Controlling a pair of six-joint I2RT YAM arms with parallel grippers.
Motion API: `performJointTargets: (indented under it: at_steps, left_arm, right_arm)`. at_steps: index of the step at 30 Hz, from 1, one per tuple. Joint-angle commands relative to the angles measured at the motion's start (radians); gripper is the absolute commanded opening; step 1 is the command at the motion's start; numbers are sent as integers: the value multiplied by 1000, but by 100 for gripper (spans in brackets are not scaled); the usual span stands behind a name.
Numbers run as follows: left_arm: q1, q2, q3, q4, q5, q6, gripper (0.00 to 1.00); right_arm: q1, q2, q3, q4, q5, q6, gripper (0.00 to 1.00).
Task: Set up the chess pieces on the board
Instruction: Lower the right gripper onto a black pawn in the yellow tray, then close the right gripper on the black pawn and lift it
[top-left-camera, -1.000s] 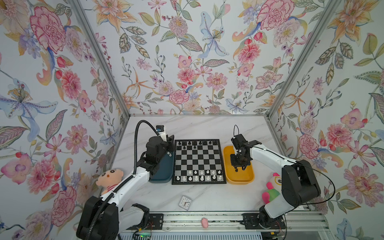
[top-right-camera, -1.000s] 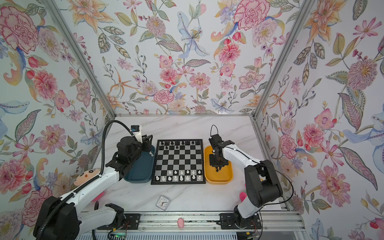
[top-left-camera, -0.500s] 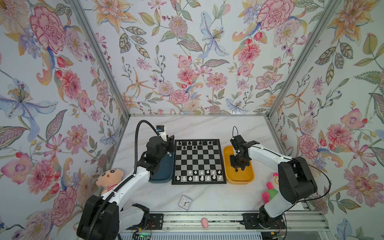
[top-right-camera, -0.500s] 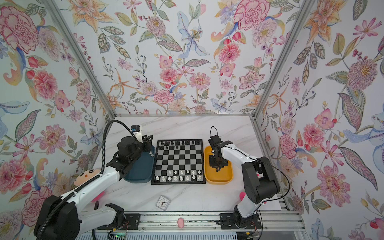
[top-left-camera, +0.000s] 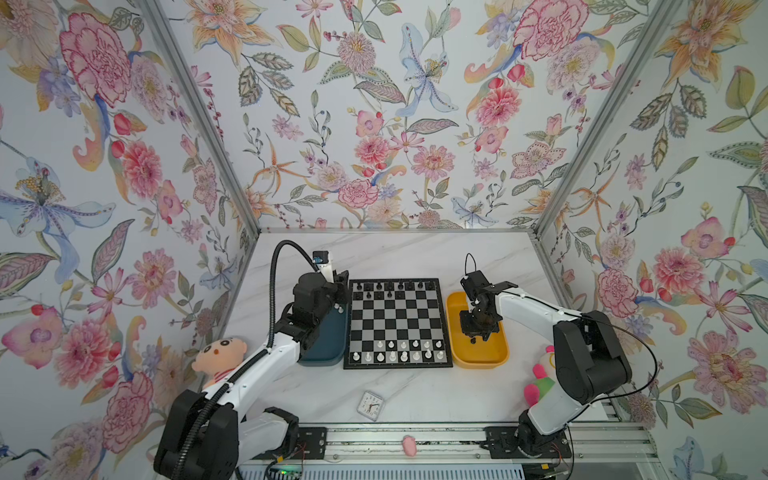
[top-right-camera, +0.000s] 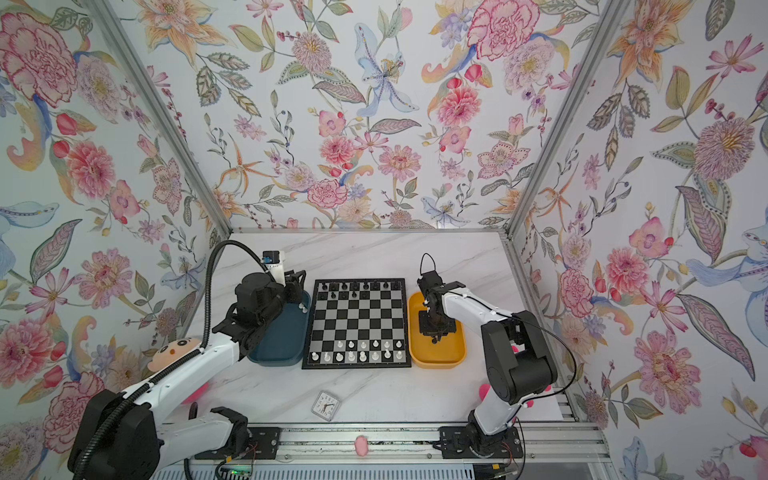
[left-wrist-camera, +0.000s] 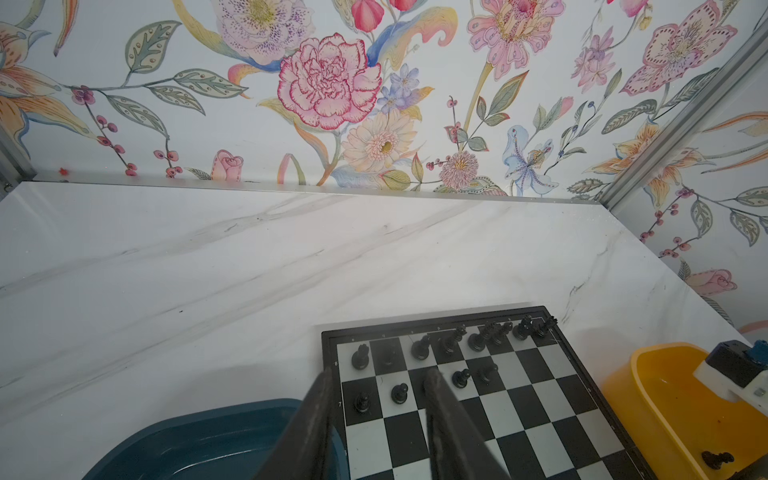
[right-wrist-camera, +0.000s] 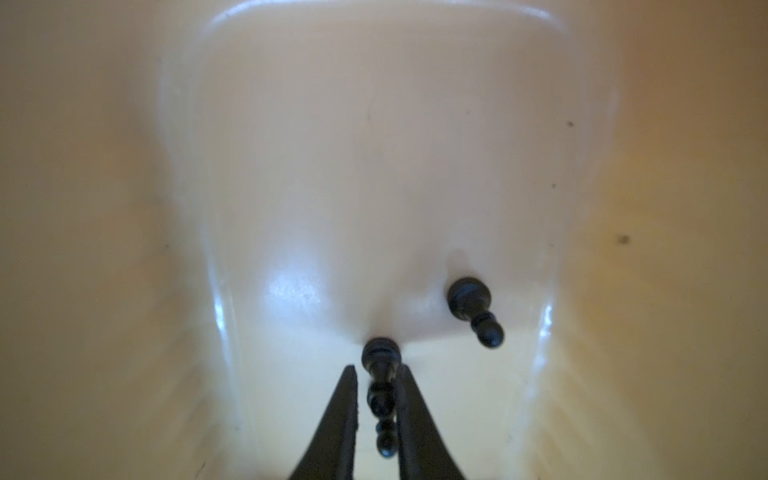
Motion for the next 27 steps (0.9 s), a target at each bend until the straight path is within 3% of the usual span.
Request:
performJointTargets:
  at_steps: [1,27]
  left_arm:
    - [14,10,24,19,22,-9,39]
    - [13,2,19,17,18,-6,39]
  right_arm:
    - [-6,18,-3,1,-9,11,18]
    - [-4,14,44,-26,-2,4,7]
